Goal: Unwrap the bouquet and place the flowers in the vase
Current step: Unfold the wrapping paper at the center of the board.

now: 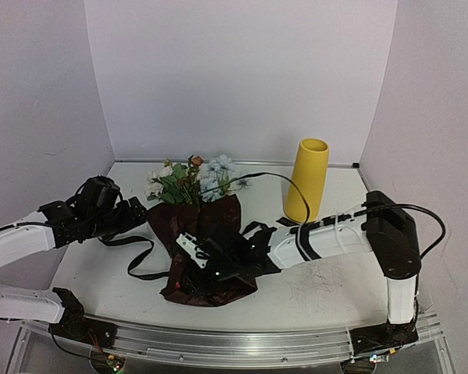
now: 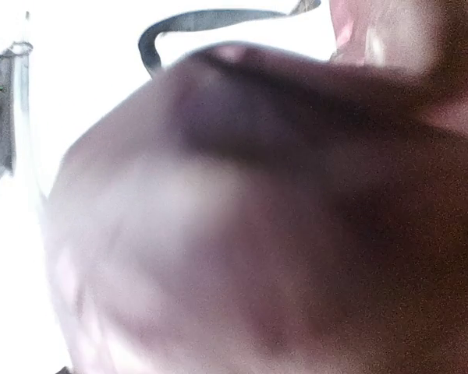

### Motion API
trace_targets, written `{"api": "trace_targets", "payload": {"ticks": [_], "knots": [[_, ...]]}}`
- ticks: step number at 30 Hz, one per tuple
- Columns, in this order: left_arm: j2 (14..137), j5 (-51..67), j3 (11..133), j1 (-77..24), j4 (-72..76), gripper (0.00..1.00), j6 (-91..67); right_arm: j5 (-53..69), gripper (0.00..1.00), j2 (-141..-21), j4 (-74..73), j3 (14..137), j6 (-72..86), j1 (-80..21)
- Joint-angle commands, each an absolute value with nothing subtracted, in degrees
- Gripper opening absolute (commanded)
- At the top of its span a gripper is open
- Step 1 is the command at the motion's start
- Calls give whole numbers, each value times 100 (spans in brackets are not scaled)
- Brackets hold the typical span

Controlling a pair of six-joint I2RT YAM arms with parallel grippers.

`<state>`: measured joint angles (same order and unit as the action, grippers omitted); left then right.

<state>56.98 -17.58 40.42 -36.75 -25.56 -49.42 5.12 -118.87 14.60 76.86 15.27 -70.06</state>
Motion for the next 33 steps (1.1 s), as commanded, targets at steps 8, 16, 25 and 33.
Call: {"api": "trace_targets", "payload": {"ticks": [8, 16, 25, 33], "knots": [[5177, -1631, 4466, -3657, -2864, 91, -4870, 177, 76, -10210, 1790, 7126, 1211, -7040], [4625, -1985, 4745, -3656, -3506, 91, -5368, -1199, 80, -10681, 822, 7933, 1519, -7039], [5400, -2091, 5288, -3656, -4650, 90, -5349, -2519, 77, -12196, -690, 9396, 1515, -7227], [5861, -2304, 4670, -3649, -4944, 84, -5887, -2802, 69, -12872, -993, 10114, 1547, -7285]]}}
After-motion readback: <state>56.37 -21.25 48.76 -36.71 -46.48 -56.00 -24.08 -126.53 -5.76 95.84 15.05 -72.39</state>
